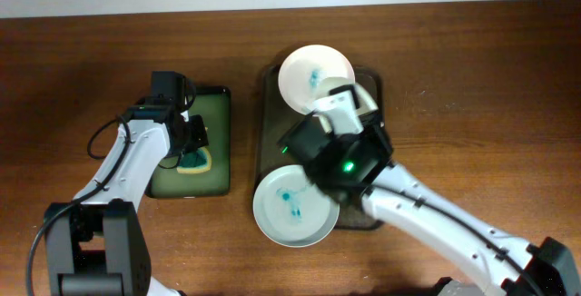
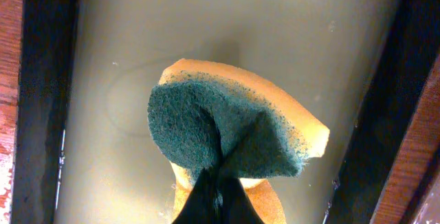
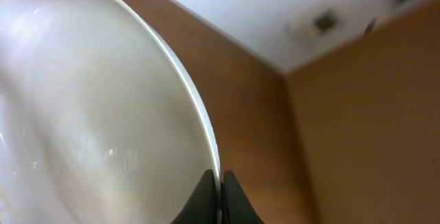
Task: Clean dirty plates on tray and stack at the side
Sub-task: 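Carry the cleaned plate right off the tray and set it down, then grasp the bottom plate on the tray with the right gripper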
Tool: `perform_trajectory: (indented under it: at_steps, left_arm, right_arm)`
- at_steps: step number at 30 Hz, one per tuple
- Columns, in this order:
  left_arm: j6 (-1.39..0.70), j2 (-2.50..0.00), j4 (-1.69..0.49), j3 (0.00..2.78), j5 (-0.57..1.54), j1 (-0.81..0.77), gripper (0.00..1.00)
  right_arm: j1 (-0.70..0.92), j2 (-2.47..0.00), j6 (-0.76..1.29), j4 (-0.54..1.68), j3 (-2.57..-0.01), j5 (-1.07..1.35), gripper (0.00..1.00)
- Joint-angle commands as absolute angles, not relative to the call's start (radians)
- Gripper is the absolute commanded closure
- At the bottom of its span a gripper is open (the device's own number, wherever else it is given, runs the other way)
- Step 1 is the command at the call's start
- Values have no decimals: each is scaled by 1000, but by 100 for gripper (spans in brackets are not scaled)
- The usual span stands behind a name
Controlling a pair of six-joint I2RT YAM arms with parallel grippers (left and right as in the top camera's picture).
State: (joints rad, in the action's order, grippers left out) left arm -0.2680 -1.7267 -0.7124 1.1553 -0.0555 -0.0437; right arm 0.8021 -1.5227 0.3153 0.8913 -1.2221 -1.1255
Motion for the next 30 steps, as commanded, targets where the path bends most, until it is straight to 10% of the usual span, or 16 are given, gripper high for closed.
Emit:
perform_trajectory:
  at_steps: [1, 6, 13, 14, 17, 25, 30]
  left_arm:
    - [-248, -1707, -708, 1154, -48, -43, 100]
    - [-248, -1707, -707, 1154, -48, -43, 100]
    - [-248, -1707, -707, 1154, -48, -43, 100]
    - [-248, -1707, -707, 1154, -48, -43, 100]
    - [-248, -1707, -708, 1154, -47, -43, 100]
    - [-248, -1707, -711, 1154, -44, -43, 100]
    - [-248, -1707, -712, 1154, -44, -43, 100]
  right_arm:
    - [457, -1507, 325, 855, -1242, -475, 96]
    - [-231, -1555, 259, 844, -1242, 229, 96]
    - [-631, -1788, 270, 838, -1242, 205, 89]
    - [-627, -1789, 266, 857, -1242, 207, 51]
    - [-572, -1727, 258, 891, -1242, 286, 40]
    - [279, -1614, 126, 1033, -1199, 303, 55]
    - [517, -1800, 86, 968, -1159, 190, 56]
